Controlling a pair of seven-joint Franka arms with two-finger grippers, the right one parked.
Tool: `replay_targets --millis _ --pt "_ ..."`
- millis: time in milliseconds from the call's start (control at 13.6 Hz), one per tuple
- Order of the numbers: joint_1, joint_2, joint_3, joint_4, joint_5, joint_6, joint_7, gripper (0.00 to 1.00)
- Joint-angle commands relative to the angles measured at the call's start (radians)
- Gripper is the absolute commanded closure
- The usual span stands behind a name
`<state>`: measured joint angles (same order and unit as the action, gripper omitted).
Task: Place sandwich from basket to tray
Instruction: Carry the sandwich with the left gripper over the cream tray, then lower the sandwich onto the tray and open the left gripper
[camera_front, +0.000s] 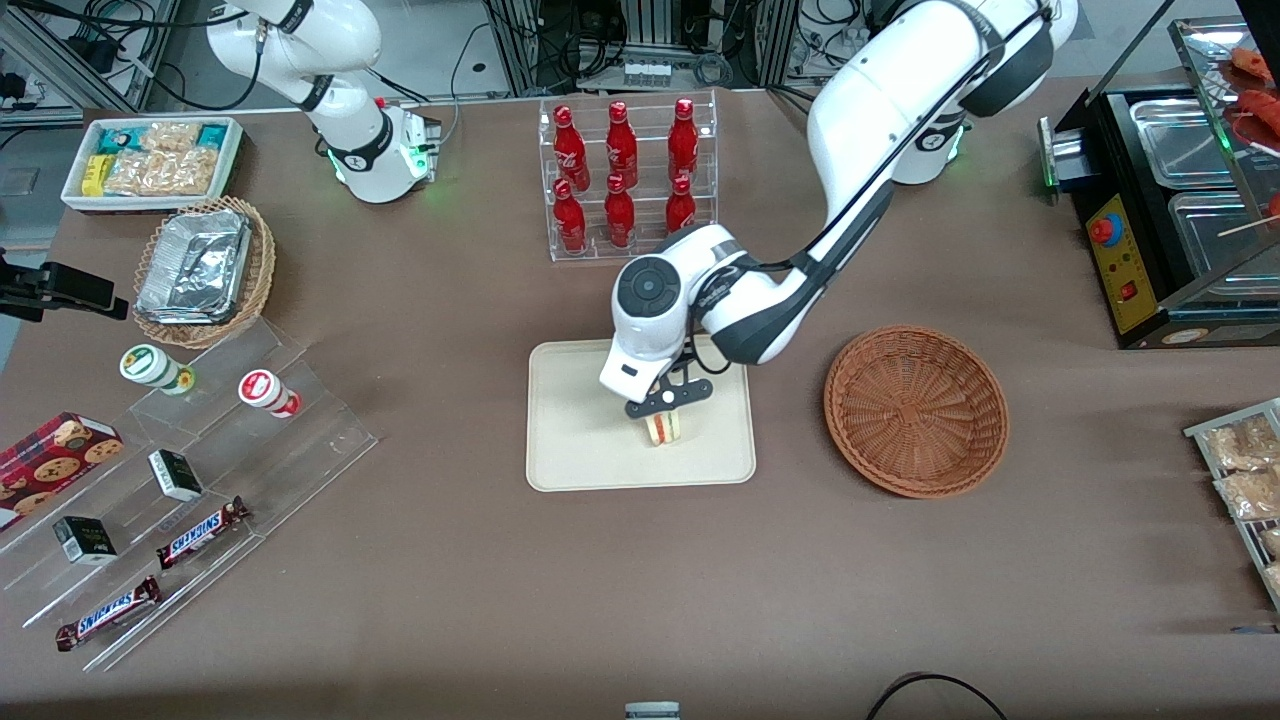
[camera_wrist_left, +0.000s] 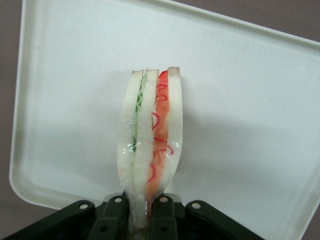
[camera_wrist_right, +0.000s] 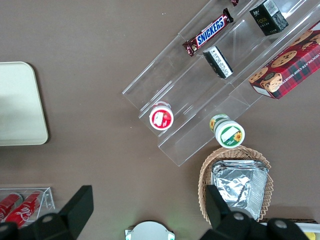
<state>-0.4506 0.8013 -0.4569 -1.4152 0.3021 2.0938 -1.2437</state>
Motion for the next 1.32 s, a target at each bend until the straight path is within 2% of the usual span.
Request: replay_targets --millis 0,147,220,294,807,954,1101,1248 --pt "-0.016 0.041 0.007 0.058 0.026 -0.011 -0.031 1.00" --pt "-0.016 0.047 0.007 0.058 0.025 0.015 -0.030 0.99" --pt "-0.016 0.047 0.007 0.058 0.025 0.015 -0.028 0.23" --pt "-0.016 0.041 0.007 0.058 0.025 0.012 -0.030 0.00" --pt "0.001 -0.063 0.003 0.108 0.018 -0.121 -0.005 0.00" --pt "0.006 -0.094 0.006 0.110 0.014 -0.155 0.053 0.00" --pt "0.062 -0.132 0.000 0.105 0.006 -0.216 0.139 0.00" --pt "0.111 -0.171 0.000 0.101 -0.043 -0.270 0.290 0.00"
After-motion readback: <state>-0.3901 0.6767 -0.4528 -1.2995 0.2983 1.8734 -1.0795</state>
